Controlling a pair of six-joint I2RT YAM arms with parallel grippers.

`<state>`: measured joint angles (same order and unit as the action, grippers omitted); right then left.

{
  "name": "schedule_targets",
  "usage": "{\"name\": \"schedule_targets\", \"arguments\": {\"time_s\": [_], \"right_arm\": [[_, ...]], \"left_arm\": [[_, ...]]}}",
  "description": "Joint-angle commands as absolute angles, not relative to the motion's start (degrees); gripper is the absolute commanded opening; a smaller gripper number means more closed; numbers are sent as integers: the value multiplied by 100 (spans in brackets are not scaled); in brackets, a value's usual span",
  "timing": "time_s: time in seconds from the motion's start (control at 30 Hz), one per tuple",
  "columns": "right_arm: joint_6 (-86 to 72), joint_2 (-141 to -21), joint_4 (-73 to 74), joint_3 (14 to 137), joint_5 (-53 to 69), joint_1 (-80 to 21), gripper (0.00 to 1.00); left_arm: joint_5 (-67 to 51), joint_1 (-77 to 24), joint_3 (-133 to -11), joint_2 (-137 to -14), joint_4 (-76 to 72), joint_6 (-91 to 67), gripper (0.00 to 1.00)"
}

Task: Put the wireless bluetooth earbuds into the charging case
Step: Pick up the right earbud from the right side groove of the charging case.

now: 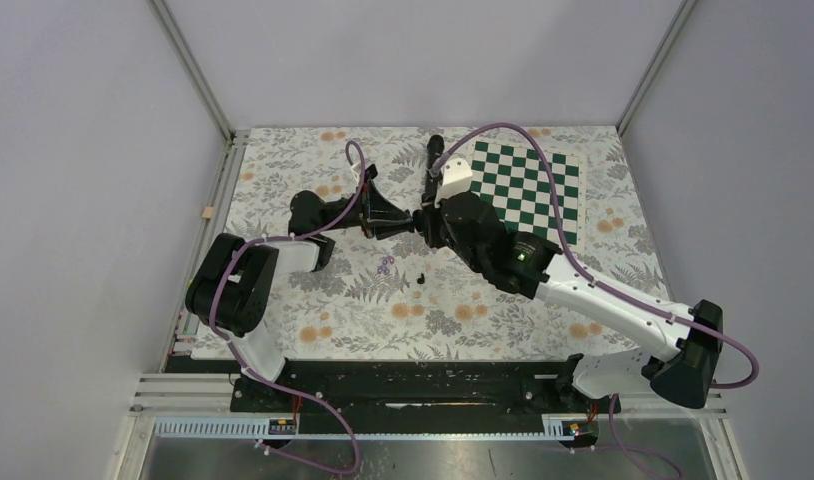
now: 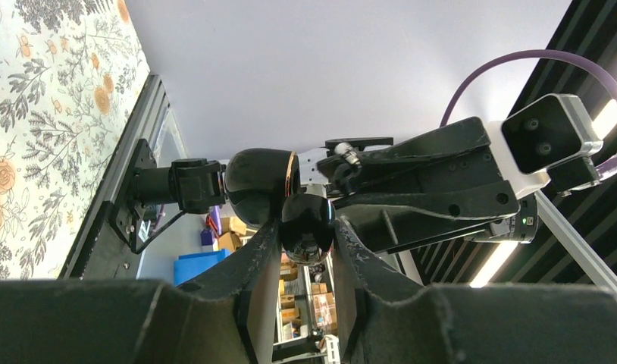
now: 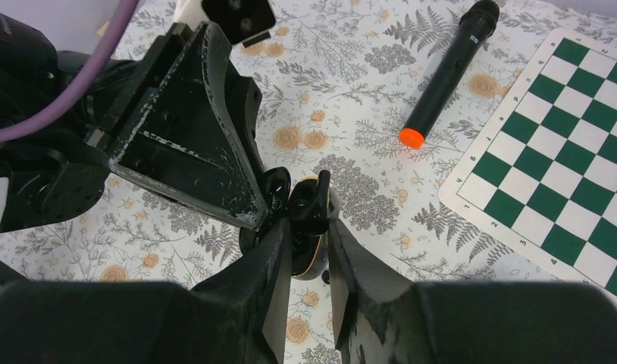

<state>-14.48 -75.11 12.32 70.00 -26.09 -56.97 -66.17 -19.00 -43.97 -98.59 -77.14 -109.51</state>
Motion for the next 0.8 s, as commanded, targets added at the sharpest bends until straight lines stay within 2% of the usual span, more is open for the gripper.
{"name": "schedule_targets", "arguments": {"time_s": [0.0,0.23,0.4,0.53,0.67,0.77], "right_arm": [[-1284,-7235,1003,7101,-2734,-5738,25],[-1272,-7252,1183,7255,-2606,-5718,18],[-1624,-7257,1758,7629,-1890,-5442,8],[-1953,-7288,2420,8148,-1332,-5154,7],[-2103,-7579,3299,8851,-781,-4938,8],[-2140,-7781,3689,9225,-361,-4798,9]], "left_arm": [[-6638,-1872,-4355,-9767,-8147,-10907,0],[-6679,-1857,-4370,-9798,-8147,-10907,0],[-6723,-1822,-4330,-9797,-8122,-10907,0],[-6769,-1794,-4290,-9805,-8033,-10839,0],[-6834,-1792,-4309,-9723,-7407,-10423,0],[-6853,-1793,-4420,-9449,-6088,-9565,0]]}}
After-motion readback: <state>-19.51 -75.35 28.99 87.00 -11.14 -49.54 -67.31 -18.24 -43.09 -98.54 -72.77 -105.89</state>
